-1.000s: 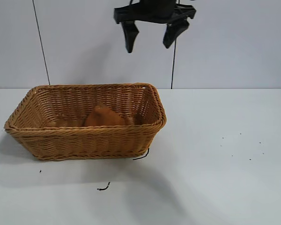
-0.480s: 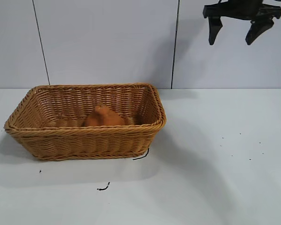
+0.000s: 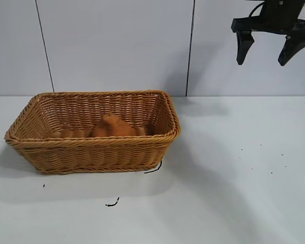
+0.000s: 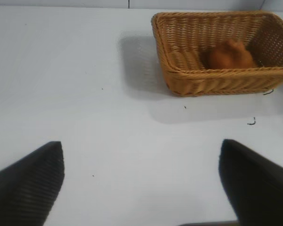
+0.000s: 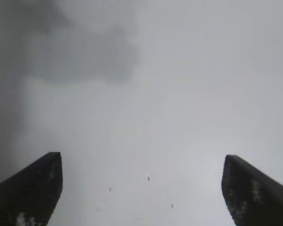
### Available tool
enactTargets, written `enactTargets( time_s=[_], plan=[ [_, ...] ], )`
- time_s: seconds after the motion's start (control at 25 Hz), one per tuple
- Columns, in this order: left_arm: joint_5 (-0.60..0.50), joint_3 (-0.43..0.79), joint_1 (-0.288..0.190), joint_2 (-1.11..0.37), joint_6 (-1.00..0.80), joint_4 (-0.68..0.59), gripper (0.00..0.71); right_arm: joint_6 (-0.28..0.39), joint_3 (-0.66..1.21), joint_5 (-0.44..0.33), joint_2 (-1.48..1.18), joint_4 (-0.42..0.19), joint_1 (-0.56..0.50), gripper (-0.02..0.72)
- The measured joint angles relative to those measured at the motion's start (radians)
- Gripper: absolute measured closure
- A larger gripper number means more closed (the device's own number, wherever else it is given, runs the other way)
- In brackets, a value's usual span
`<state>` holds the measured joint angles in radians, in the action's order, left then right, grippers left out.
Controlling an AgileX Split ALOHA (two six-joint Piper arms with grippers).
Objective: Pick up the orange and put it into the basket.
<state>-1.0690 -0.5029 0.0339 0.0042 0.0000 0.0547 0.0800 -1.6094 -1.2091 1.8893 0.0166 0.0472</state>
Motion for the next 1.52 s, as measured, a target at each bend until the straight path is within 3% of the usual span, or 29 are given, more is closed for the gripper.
enactTargets(
  time_s=[0.52, 0.88, 1.52],
  plan=[
    [0.0, 0.0, 0.0, 0.0, 0.0, 0.0, 0.071, -0.026, 0.701, -0.002, -0.698, 0.001, 0.0, 0.048],
    [0.0, 0.0, 0.0, 0.0, 0.0, 0.0, 0.071, -0.053, 1.06, 0.187, -1.17, 0.001, 0.0, 0.048],
    [0.0, 0.0, 0.0, 0.0, 0.0, 0.0, 0.071, -0.057, 1.107, 0.195, -1.873, 0.0, 0.0, 0.048]
  ],
)
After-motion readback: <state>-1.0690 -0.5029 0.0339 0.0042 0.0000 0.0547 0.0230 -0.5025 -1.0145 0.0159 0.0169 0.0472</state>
